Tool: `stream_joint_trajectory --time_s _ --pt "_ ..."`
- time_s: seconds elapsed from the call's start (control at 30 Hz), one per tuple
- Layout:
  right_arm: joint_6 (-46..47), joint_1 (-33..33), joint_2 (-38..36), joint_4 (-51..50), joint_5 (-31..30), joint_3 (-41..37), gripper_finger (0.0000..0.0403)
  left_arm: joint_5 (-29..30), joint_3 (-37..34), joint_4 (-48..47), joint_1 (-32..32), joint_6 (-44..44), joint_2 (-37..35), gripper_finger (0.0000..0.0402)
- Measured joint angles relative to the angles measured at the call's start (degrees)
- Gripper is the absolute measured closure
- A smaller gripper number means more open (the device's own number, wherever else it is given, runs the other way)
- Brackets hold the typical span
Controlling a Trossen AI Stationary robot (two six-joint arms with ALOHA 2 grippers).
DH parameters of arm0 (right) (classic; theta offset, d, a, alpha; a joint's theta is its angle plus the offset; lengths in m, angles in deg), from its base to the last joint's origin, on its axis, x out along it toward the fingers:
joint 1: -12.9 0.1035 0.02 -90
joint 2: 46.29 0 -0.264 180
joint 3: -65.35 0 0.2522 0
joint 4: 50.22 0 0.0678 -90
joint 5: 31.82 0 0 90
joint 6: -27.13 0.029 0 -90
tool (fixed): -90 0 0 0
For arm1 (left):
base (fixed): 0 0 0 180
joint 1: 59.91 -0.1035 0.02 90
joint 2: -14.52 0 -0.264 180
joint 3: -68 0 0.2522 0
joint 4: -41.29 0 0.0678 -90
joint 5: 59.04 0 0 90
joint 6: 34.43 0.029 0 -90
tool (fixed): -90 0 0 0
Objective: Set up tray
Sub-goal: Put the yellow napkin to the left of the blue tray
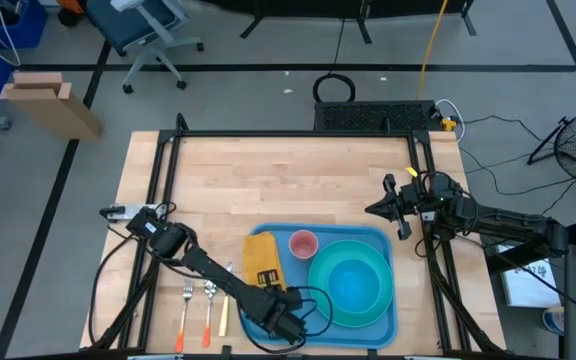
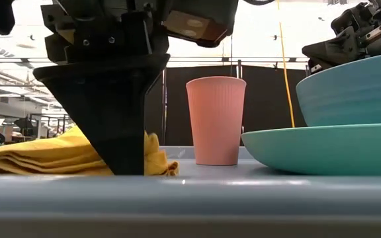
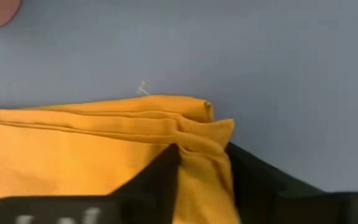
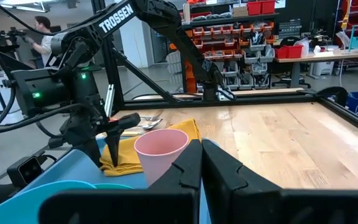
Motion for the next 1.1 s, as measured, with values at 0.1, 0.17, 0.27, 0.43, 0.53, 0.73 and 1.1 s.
stream_joint_trajectory --time_s 0.1,0.17,0.27,0.43,0.53,0.73,1.1 --pt "-0.1 0.0 0.0 0.0 0.0 0.0 0.0403 -1.0 -0.1 1.2 0.1 3.5 0.0 0.0338" --pt "-0.2 0.0 0.0 0.0 0.0 0.0 0.0403 -2.2 -0.1 2.3 0.2 6.1 0.0 0.0379" --pt "-0.2 0.0 0.0 0.0 0.0 0.0 0.0403 -4.0 -0.1 3.9 0.6 6.9 0.0 0.0382" --pt "-0.2 0.0 0.0 0.0 0.0 0.0 0.0403 -7.0 -0.1 7.9 2.0 7.5 0.0 0.0375" --pt "-0.2 0.0 0.0 0.0 0.0 0.0 0.0403 -7.6 -0.1 9.2 2.5 6.8 0.0 0.039" --pt "-0.2 0.0 0.0 -0.1 0.0 0.0 0.0403 -8.2 -0.1 10.5 2.7 5.1 0.0 0.0349" --pt "-0.2 0.0 0.0 -0.1 0.0 0.0 0.0403 -12.4 3.8 9.1 1.6 1.6 0.0 0.0144"
